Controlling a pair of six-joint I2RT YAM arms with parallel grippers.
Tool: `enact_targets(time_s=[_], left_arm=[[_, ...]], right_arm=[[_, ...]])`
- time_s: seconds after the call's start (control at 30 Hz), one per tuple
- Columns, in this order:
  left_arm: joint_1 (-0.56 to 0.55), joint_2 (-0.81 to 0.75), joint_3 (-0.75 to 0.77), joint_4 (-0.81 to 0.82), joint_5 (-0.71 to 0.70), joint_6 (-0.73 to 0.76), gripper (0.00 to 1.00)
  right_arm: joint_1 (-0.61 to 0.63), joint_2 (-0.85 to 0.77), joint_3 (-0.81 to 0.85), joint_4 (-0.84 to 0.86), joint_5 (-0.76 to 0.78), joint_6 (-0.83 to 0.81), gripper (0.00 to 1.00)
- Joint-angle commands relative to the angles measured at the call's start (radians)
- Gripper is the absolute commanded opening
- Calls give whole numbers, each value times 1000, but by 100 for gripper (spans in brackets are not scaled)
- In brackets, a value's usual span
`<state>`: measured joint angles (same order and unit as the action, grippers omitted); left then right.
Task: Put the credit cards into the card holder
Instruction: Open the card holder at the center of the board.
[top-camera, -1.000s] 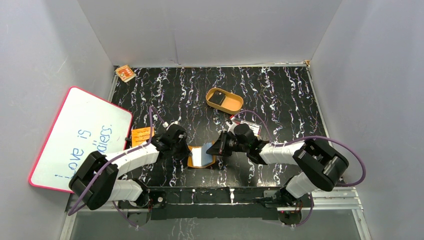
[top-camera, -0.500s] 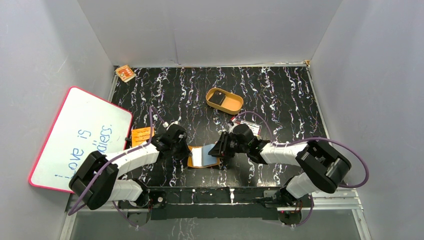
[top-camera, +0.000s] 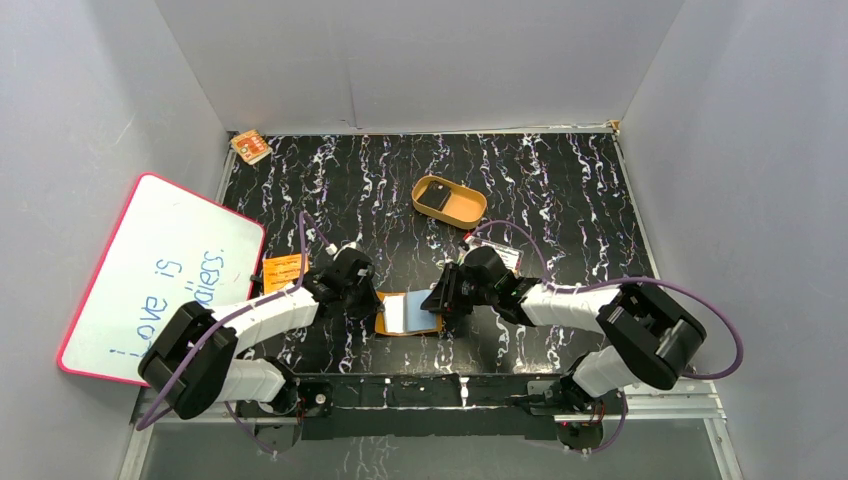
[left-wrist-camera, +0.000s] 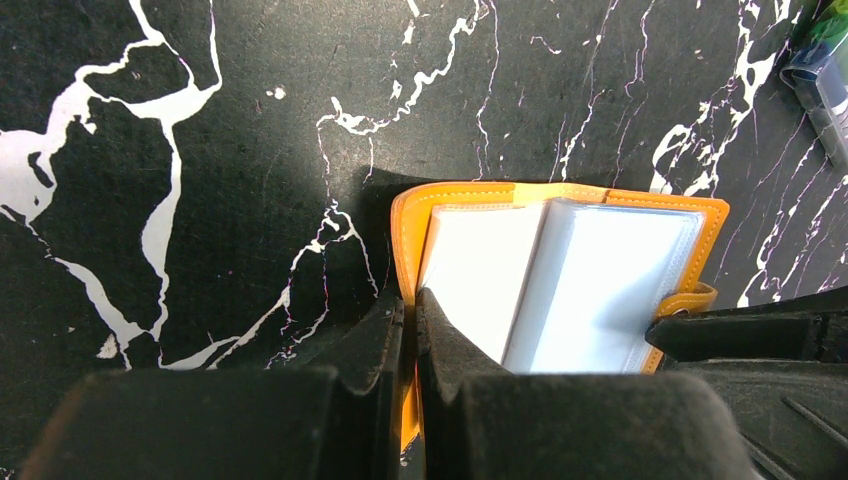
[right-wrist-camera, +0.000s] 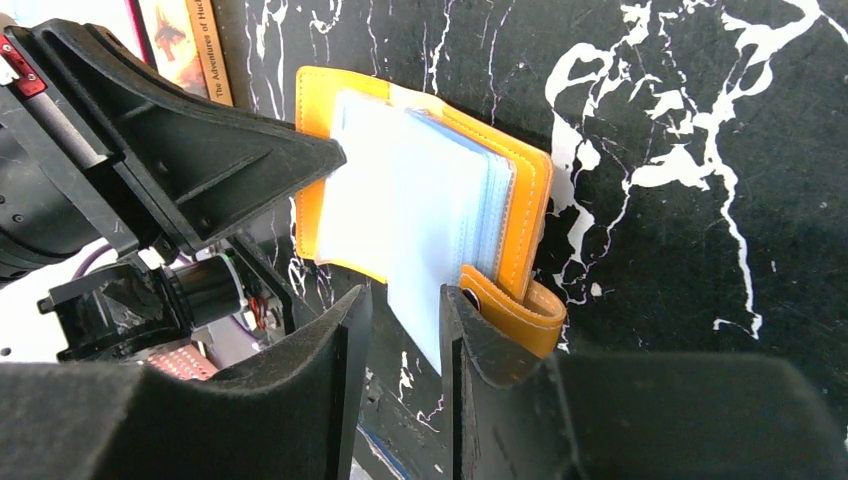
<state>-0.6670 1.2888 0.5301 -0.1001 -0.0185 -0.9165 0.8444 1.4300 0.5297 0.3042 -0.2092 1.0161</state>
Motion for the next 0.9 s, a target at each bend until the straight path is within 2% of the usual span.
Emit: enact_targets(time_s=[0.0, 0.87], left_arm=[[-4, 21, -17, -29, -17, 18, 0], [-4, 40, -16, -18, -10, 16, 0]], right_arm=[[-2, 15, 43, 5, 5, -20, 40], [8, 178, 123, 106, -119, -7, 39]])
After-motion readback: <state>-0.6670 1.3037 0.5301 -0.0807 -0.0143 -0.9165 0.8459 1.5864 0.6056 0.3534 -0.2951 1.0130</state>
